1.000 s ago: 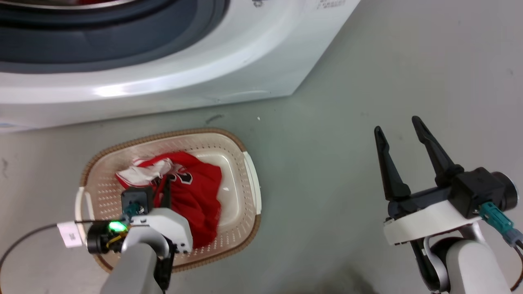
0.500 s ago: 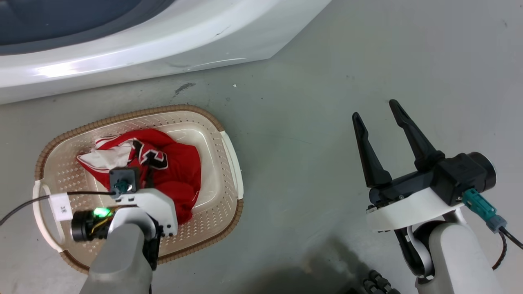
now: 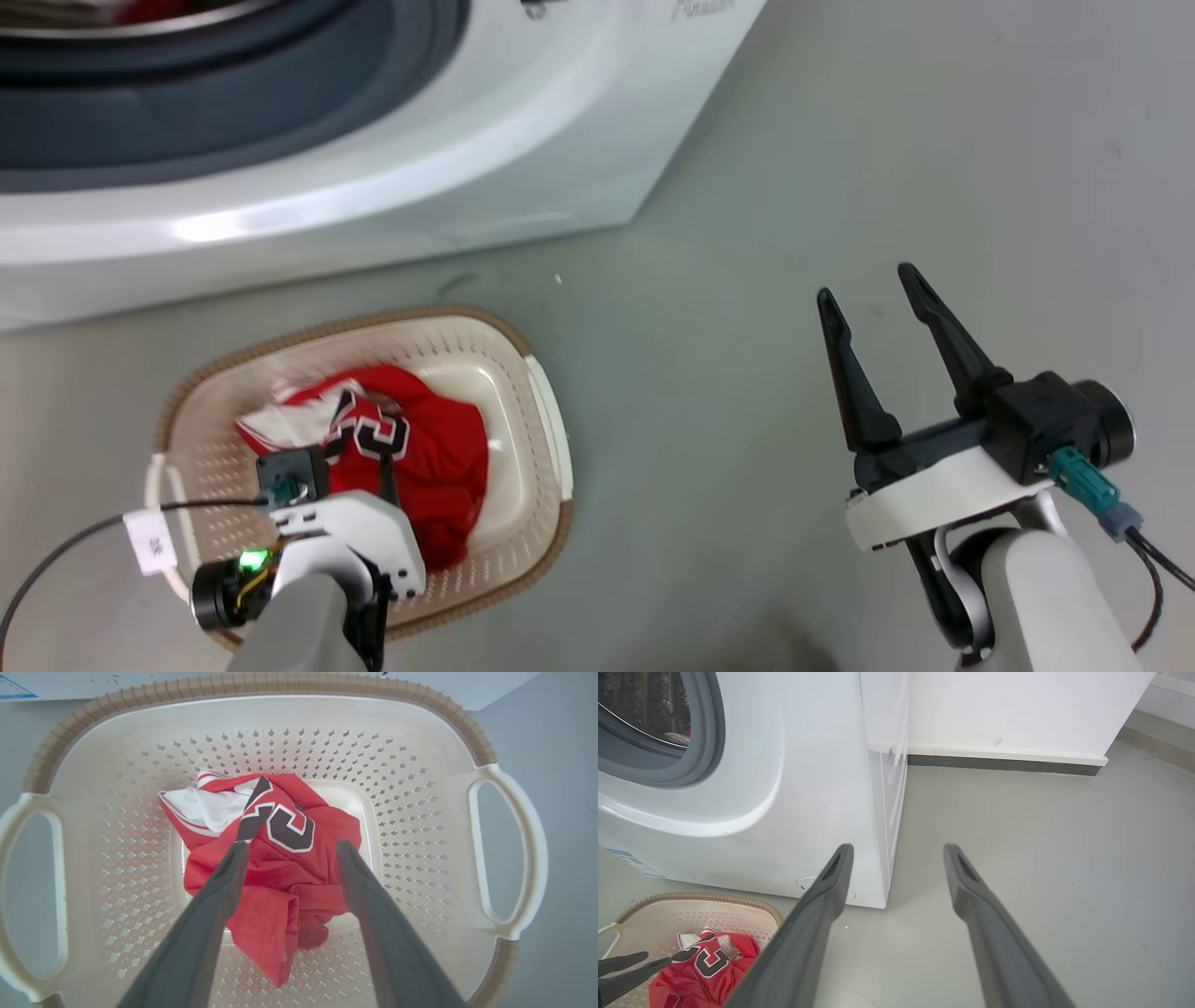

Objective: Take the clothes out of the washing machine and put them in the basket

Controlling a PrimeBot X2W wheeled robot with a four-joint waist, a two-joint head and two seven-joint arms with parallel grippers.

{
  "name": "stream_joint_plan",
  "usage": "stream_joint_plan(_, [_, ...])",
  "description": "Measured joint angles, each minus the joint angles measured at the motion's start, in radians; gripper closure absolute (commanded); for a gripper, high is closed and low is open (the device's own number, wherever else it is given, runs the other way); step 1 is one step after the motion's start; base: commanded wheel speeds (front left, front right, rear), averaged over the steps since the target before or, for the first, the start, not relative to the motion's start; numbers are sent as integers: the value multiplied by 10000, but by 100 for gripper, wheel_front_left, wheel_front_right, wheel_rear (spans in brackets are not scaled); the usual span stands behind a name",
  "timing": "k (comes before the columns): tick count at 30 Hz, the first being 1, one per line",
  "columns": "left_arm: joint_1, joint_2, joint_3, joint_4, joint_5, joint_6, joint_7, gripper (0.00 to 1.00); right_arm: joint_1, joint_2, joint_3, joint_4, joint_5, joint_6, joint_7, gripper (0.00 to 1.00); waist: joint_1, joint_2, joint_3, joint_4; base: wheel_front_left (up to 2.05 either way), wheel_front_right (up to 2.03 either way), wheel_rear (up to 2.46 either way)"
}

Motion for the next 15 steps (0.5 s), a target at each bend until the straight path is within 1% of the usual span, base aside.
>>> stream_joint_plan(2, [311,-63,105,-238,-36,-82,0,0,156,0,-90,-13,-86,0,98,0,-1,0,-408,94,0,0,0])
stream_joint_plan(5, [746,-136,199,-700,0,-84,0,0,382,0,-205,-56,-171,0,234,0,-1,0,-1023,237,0,0,0])
stream_joint_plan(6, [1188,-186,322,-1223,71,-92,0,0,644,0,-337,-165,-288,0,372,0,-1,0,-1626,388,0,0,0])
stream_joint_plan(10, [1768,-295,412,-2038,259,-165,0,0,1025,2,-495,-349,-380,0,575,0,-3,0,-2366,621,0,0,0])
stream_joint_plan(11, [1768,-295,412,-2038,259,-165,0,0,1025,2,-495,-349,-380,0,575,0,-3,0,-2366,621,0,0,0])
stream_joint_plan(15, [2328,-410,414,-2976,443,-295,0,0,1397,0,-658,-566,-495,0,731,0,-3,0,-3014,882,0,0,0])
